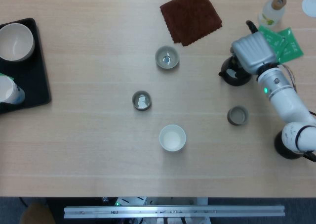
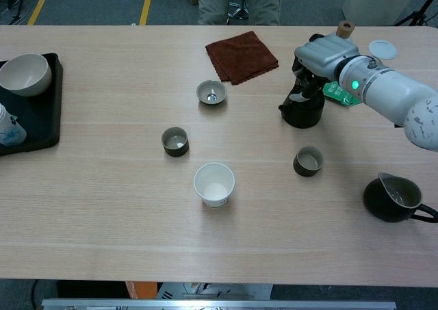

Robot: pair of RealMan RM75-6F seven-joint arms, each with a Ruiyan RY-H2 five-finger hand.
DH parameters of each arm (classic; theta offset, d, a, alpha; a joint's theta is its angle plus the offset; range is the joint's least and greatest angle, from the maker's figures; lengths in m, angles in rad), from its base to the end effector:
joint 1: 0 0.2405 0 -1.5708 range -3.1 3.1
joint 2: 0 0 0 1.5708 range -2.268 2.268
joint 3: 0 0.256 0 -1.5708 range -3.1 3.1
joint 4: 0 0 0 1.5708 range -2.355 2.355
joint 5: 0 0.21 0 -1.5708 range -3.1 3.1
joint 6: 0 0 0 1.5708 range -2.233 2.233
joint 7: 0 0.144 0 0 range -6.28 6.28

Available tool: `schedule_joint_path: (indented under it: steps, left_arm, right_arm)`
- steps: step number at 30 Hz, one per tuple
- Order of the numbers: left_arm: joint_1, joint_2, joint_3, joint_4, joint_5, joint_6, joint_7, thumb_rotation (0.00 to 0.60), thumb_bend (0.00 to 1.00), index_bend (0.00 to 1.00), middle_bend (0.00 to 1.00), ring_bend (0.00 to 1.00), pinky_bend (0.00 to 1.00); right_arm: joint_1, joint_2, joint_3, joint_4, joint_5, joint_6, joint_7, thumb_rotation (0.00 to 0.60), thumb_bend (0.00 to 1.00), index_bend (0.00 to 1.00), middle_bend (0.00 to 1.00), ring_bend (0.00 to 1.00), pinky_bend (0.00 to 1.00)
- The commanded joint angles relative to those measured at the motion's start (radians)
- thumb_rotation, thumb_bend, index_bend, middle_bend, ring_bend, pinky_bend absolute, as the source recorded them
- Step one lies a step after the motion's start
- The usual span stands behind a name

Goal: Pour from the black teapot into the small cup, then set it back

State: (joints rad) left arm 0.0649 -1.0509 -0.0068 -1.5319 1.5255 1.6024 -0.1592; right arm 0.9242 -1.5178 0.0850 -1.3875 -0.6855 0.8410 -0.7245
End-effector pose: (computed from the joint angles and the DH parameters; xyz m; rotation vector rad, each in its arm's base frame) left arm -0.3448 0.1231 0.1978 -1.2776 -0.9260 -0.8643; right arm -0.1722 -0.3808 -0.0172 1.9378 -0.7892 0.4493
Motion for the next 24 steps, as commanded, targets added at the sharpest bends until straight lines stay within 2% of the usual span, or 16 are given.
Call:
schedule_joint_path:
  steps: [1,19,24]
  left_arm:
    - [0.000,0.000,0.000,0.000,-0.001,0.000,0.001,0.600,0.29,0.23,0.24,0.18,0.10]
    - [-0.001,-0.007,-0.002,0.008,-0.007,-0.006,-0.001,0.600,0.29,0.23,0.24,0.18,0.10]
    - [0.000,-0.007,-0.003,0.010,-0.008,-0.004,-0.003,0.600,0.29,0.23,0.24,0.18,0.10]
  right_arm:
    - [0.004,0.003,0.002,-0.001,0.012,-0.005,0.004,0.410,0.24,0.73,0.74,0.67,0.00]
    - [0.045,0.015,-0.034,-0.006,0.090,-0.028,-0.036,0.412,0.24,0.82,0.80,0.73,0.00]
    - [0.053,0.023,-0.029,-0.021,0.103,-0.027,-0.025,0.413,0.23,0.92,0.87,0.80,0.00]
